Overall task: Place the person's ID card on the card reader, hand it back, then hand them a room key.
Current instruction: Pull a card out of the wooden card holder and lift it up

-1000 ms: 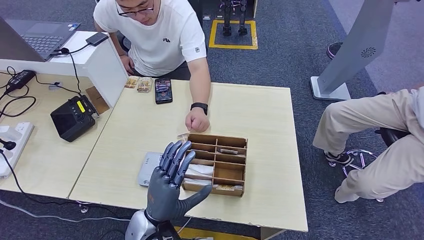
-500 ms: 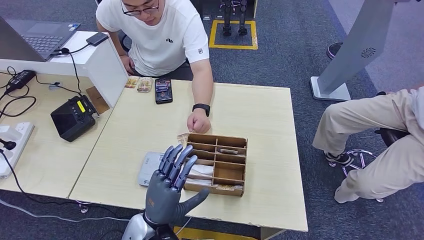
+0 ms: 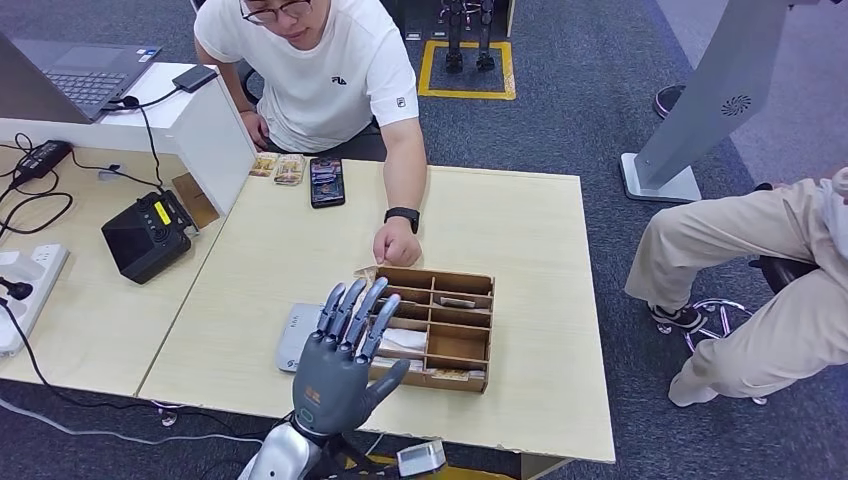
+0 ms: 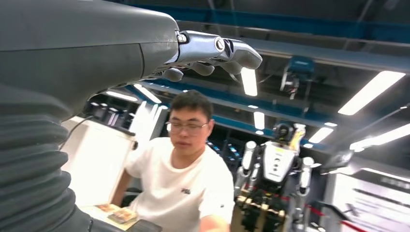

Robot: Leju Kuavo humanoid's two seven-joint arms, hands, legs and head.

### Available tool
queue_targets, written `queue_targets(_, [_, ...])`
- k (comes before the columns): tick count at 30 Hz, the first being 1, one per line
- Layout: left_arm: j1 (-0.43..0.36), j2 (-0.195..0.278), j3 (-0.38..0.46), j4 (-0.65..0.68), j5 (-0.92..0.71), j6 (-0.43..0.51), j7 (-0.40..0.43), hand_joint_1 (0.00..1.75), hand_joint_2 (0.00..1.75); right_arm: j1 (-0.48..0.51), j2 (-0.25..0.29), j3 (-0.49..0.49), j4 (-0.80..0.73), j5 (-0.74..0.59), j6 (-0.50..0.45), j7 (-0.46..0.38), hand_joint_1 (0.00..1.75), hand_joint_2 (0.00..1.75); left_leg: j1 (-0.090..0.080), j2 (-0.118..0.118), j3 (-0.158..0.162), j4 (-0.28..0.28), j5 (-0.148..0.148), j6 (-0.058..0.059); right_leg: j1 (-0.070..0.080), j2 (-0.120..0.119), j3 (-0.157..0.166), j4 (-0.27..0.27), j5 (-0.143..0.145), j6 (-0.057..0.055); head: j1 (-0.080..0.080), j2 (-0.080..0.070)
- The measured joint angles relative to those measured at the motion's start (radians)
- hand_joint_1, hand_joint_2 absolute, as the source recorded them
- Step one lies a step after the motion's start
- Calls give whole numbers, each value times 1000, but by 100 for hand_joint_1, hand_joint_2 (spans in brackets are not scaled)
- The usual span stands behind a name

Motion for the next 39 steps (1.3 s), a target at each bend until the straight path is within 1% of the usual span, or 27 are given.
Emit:
queue_targets(7, [-36,20,-39,43,-21,-47,125,0,175,5,0,0,-10,21,0,9,0,175,0,0,0,0,0,0,0,0,0,0,0,0,0,0])
queue_targets(14, [-68,33,-71,82,-23,-70,194,0,175,9,0,0,-19,25,0,22,0,175,0,0,0,0,0,0,0,0,0,0,0,0,0,0])
queue_targets(20, [-87,45,-100,101,-22,-71,232,0,175,13,0,0,-27,22,0,23,0,175,0,0,0,0,0,0,0,0,0,0,0,0,0,0])
queue_targets(27, [-108,56,-119,120,-21,-67,254,0,175,21,0,0,-43,18,0,29,0,175,0,0,0,0,0,0,0,0,0,0,0,0,0,0])
queue_targets(34, [-115,55,-121,132,-21,-51,278,0,175,28,0,0,-54,5,0,32,0,175,0,0,0,0,0,0,0,0,0,0,0,0,0,0])
queue_targets(39, [-116,47,-121,141,-22,-29,296,0,175,32,0,0,-60,15,0,45,0,175,0,0,0,0,0,0,0,0,0,0,0,0,0,0])
